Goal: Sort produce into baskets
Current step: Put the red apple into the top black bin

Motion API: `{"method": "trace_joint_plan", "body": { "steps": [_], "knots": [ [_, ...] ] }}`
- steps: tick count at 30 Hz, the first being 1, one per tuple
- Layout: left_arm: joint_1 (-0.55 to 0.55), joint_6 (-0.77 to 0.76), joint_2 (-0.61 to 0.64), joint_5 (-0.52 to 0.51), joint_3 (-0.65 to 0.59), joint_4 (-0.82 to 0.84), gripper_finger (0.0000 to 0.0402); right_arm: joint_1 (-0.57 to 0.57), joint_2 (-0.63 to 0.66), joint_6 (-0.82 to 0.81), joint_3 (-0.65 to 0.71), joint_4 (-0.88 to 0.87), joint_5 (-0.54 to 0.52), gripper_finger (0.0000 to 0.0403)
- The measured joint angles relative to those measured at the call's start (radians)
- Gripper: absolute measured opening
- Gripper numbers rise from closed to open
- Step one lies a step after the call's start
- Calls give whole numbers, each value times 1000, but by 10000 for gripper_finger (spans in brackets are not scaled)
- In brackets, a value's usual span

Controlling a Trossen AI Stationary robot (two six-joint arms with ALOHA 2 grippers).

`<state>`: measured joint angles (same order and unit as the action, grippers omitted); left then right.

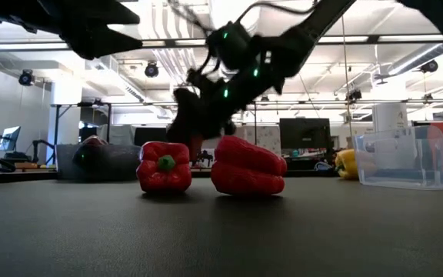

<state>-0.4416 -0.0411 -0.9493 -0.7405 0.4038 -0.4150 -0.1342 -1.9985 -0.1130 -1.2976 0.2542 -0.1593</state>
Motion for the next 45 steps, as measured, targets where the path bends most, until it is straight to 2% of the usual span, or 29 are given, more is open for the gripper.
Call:
{"method": "trace_joint_plan", "body": {
  "steps": [5, 12, 16, 22, 27, 29, 32, 37, 41, 45],
  "knots": [
    [-3, 5, 6, -1, 6, -3, 398, 19, -66, 2, 0, 15, -34, 306],
    [-3, -1, 1, -3, 6, -3, 398, 59, -55, 34, -3, 6, -33, 345],
    [-2, -2, 1, -10, 6, -3, 398, 71, 14, -7, -3, -81, -48, 366],
    [4, -75, -14, -19, 2, 12, 398, 133, 197, -36, -3, -365, -86, 368],
    [53, -160, -94, -124, 0, 6, 398, 258, 328, -47, -3, -530, -272, 368],
    [80, -163, -141, -83, 0, 0, 398, 318, 355, -56, -3, -567, -364, 368],
    [132, -171, -206, 41, 2, -33, 398, 404, 374, -79, -3, -611, -483, 368],
    [214, -291, -291, 54, 60, -11, 398, 513, 379, -144, -2, -688, -651, 368],
    [209, -485, -410, 43, 102, 22, 398, 561, 373, -238, -2, -794, -742, 368],
    [196, -685, -553, -42, 170, 59, 398, 576, 362, -312, 10, -880, -786, 368]
  ]
}}
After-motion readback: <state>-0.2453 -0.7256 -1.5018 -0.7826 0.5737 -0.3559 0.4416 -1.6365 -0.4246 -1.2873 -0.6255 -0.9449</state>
